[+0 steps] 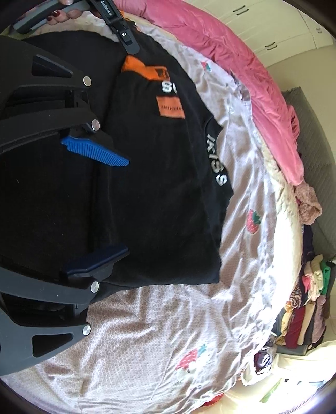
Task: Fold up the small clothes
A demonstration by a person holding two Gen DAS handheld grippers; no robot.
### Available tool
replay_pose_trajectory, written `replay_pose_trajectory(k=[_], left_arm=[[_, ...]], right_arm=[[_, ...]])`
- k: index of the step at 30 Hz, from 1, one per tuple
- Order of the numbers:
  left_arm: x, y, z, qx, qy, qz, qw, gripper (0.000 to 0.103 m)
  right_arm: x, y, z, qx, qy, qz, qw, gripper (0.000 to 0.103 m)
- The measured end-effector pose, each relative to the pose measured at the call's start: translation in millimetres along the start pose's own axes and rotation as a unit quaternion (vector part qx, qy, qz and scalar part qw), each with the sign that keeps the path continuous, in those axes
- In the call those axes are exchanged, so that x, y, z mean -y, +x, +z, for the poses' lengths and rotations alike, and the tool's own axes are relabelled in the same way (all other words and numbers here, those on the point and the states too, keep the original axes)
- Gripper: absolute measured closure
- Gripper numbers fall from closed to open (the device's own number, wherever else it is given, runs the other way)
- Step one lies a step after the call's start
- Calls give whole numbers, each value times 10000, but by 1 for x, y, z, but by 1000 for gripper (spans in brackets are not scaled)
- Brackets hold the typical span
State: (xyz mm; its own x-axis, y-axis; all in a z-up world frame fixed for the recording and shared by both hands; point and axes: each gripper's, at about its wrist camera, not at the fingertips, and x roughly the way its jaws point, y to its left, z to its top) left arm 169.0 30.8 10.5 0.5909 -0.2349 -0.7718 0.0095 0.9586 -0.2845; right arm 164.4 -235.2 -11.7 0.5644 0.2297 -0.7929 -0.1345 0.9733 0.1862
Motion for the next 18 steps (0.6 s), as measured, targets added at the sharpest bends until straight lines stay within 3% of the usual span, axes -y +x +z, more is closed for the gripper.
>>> replay_pose_trajectory(k=[7,18], left_arm=[[-22,-20,0,234,-140,236,9993,57],[-76,-48,-7,483,-579,552,9956,41]], right_arm=[[-19,-19,5,261,-11,152,9995,28],[-76,-36,12,548,-310,525,9966,21]])
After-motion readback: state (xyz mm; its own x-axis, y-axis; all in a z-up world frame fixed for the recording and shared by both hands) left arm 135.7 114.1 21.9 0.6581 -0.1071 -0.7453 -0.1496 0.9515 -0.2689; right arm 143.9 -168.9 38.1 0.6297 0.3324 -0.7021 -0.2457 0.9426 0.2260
